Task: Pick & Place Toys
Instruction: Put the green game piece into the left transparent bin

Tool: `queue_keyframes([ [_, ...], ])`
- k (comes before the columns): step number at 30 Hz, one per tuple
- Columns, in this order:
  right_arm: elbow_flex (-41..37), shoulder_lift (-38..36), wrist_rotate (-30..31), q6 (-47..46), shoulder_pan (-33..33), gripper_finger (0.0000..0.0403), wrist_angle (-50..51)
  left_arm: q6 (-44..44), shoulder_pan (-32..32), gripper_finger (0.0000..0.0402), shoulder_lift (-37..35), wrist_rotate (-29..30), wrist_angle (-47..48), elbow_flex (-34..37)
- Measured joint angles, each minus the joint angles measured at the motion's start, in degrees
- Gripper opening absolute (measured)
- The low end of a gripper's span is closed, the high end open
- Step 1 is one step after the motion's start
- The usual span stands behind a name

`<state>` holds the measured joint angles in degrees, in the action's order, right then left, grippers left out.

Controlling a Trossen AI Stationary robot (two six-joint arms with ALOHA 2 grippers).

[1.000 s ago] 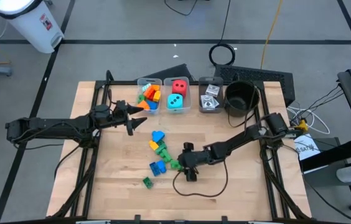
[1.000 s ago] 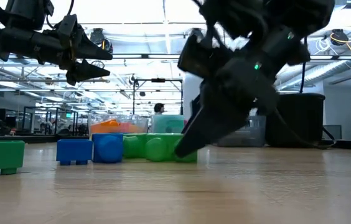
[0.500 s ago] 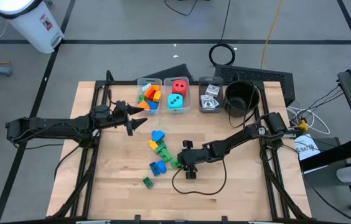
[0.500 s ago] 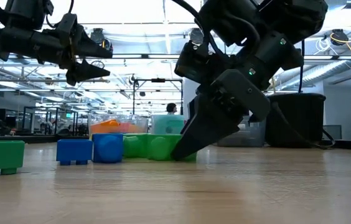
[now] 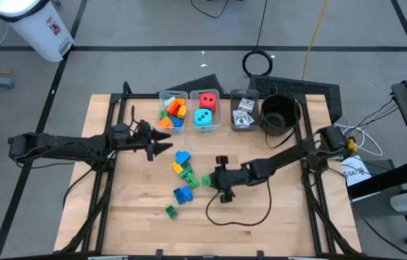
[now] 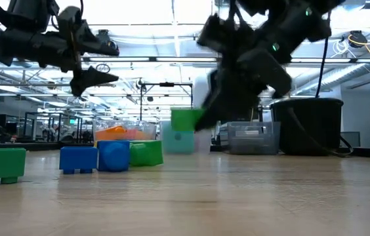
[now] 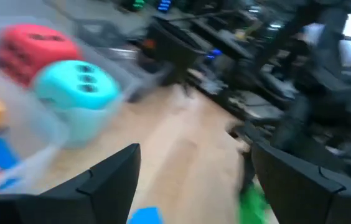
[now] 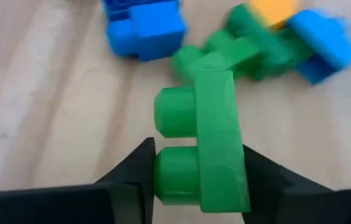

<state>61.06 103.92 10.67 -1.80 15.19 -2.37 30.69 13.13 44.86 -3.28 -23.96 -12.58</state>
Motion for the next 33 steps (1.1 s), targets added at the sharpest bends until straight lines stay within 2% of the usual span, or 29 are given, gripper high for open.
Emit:
queue_keyframes([
  [3,0.0,-2.1,7.0,5.3,0.5,0.0141,-0.8,1.0,-2.4,0.0308,3.5,-1.2,-4.9,0.0],
  [7,0.0,-3.7,18.6,13.1,1.3,0.0141,-1.7,2.2,-5.1,0.0315,10.6,0.4,-12.9,0.0],
  [11,0.0,-3.6,27.5,20.0,1.8,0.0141,-4.3,3.2,-6.4,0.0323,18.5,1.9,-14.7,-3.1],
  [15,0.0,-3.6,30.0,25.5,1.9,0.0141,-8.3,1.7,-7.7,0.0321,26.2,1.8,-14.9,-9.0],
  [22,0.0,-3.5,33.1,30.8,0.9,0.0141,-12.8,-2.3,-10.3,0.0302,36.5,-1.9,-14.9,-19.8],
  [27,0.0,-3.5,38.4,31.8,1.6,0.0141,-14.3,-4.6,-11.9,0.0294,40.4,-2.1,-14.7,-24.4],
  [33,0.0,-3.5,43.0,37.3,3.2,0.0141,-20.2,-4.6,-12.6,0.0297,41.8,-2.3,-15.0,-25.9],
])
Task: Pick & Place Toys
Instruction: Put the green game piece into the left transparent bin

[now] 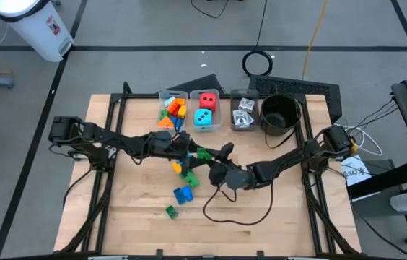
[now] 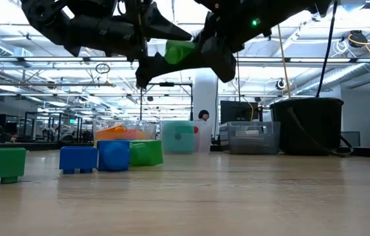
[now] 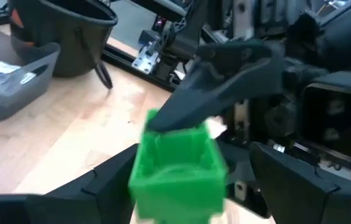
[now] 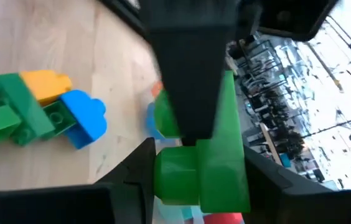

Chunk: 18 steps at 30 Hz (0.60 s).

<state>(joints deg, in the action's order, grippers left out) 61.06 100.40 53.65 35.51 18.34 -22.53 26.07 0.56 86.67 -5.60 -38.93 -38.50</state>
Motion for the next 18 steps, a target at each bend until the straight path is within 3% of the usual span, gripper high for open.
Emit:
queue_keyframes([
  [6,0.0,0.0,0.2,0.5,0.1,0.0141,-1.7,0.0,0.0,0.0259,0.0,0.0,0.0,0.0],
  [12,0.0,0.0,0.3,-1.3,0.2,0.0154,-1.7,0.0,0.3,0.0141,0.0,0.3,0.0,-0.3],
  [18,0.1,-0.1,0.5,-11.2,0.1,0.0199,-1.9,-3.7,3.6,0.0140,-3.6,-0.8,3.8,-0.4],
])
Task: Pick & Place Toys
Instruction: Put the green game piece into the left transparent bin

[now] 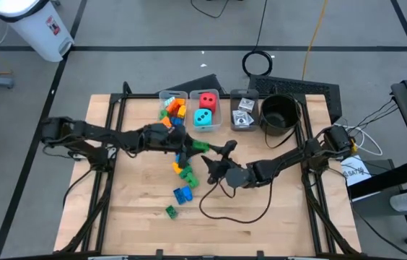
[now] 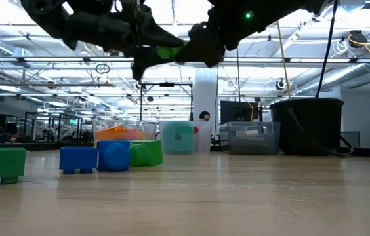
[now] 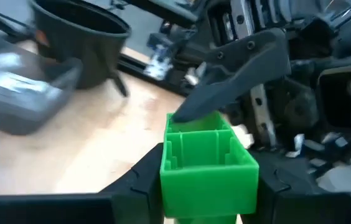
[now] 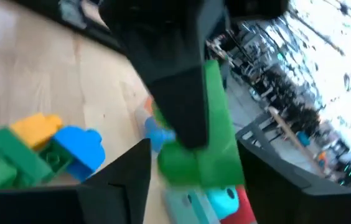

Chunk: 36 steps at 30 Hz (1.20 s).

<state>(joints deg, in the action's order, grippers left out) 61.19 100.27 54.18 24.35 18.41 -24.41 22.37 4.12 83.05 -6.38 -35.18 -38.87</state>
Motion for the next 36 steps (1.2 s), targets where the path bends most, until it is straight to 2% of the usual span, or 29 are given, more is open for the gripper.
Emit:
queue_keyframes([
  [3,0.0,-1.0,0.6,-5.3,0.6,0.0216,1.3,-4.1,2.2,0.0140,-5.0,4.2,7.3,0.0],
  [7,-0.2,-3.6,-1.4,-10.3,1.6,0.0226,7.1,-8.1,5.1,0.0140,-11.6,19.4,12.8,0.6],
  [10,-0.2,-6.7,-1.3,-14.0,1.9,0.0227,11.7,-9.2,6.8,0.0140,-13.5,29.7,18.8,1.9],
  [13,-0.5,-8.3,-3.4,-16.7,1.6,0.0224,13.7,-8.6,9.4,0.0140,-13.7,36.7,22.6,2.2],
  [17,-2.1,-9.6,-6.5,-17.9,1.2,0.0215,11.8,-6.5,12.4,0.0140,-10.1,36.2,24.2,3.7],
  [24,-3.9,-10.0,-6.4,-17.9,0.7,0.0206,11.9,-2.3,15.9,0.0140,-3.1,35.9,24.0,4.2],
  [29,-4.2,-10.0,-6.5,-17.9,0.7,0.0205,11.9,-1.1,16.6,0.0145,-2.0,34.2,23.8,4.2],
  [31,-4.2,-10.0,-6.4,-17.9,0.7,0.0204,11.8,-1.4,16.6,0.0188,-1.9,34.3,23.8,4.3],
  [36,-4.2,-10.0,-6.5,-17.8,0.7,0.0205,11.8,-5.8,16.6,0.0343,-2.6,32.5,24.5,4.2],
])
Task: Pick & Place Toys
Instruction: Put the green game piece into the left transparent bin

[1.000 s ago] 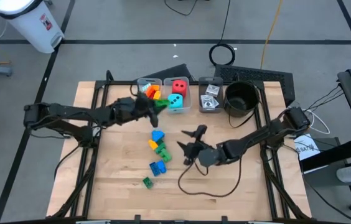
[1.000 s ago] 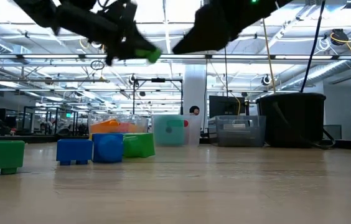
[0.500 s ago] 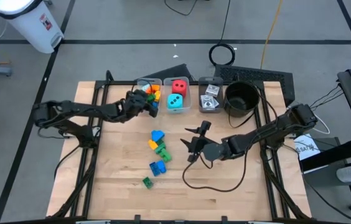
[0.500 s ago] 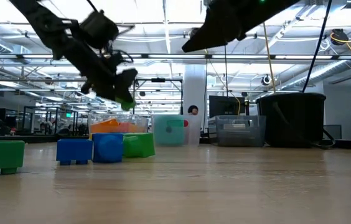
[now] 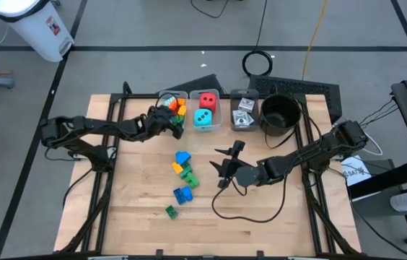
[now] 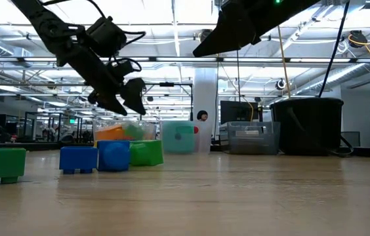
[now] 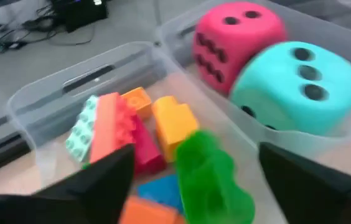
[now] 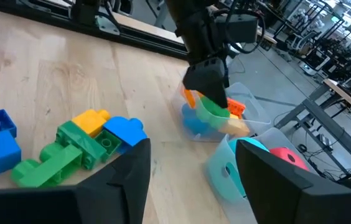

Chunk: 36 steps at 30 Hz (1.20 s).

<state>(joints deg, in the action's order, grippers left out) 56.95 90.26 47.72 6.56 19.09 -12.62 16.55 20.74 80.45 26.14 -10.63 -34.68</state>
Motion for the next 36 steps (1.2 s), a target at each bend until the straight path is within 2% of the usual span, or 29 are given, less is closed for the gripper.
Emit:
queue_keyframes([
  [1,0.0,0.0,0.0,0.0,0.0,0.0206,0.0,-1.1,0.0,0.0367,-0.3,-1.1,0.0,0.0],
  [3,0.0,0.0,0.0,0.0,0.0,0.0207,0.0,-2.4,0.0,0.0387,-1.1,-2.0,0.1,0.0],
  [10,0.0,0.0,0.0,-1.6,0.0,0.0204,0.0,-3.5,-0.2,0.0329,-9.9,-3.9,5.5,-0.5],
  [12,0.0,0.0,0.0,-2.3,0.0,0.0205,0.0,-3.2,-0.5,0.0316,-13.8,-6.8,7.9,-0.6],
  [16,0.0,0.0,-0.7,-4.9,0.0,0.0210,0.0,-3.2,-1.8,0.0299,-21.7,-16.3,14.5,-0.6],
  [18,0.0,0.0,-5.1,-7.0,-0.1,0.0212,0.0,-2.9,-3.4,0.0294,-24.7,-18.5,16.1,-0.4],
  [20,0.0,0.3,-12.1,-9.6,-0.7,0.0211,-1.2,-2.7,-5.7,0.0291,-26.9,-18.9,15.6,0.6],
  [25,0.0,6.1,-24.9,-13.4,-2.9,0.0201,-12.5,-1.9,-10.6,0.0295,-28.5,-18.2,11.7,4.5],
  [30,0.1,16.1,-30.9,-12.6,-5.5,0.0184,-25.5,-1.8,-11.6,0.0293,-28.3,-18.0,7.1,6.4],
  [36,4.5,24.9,-36.1,-12.0,-8.9,0.0162,-25.9,-1.8,-11.6,0.0291,-28.3,-14.9,6.2,6.4],
])
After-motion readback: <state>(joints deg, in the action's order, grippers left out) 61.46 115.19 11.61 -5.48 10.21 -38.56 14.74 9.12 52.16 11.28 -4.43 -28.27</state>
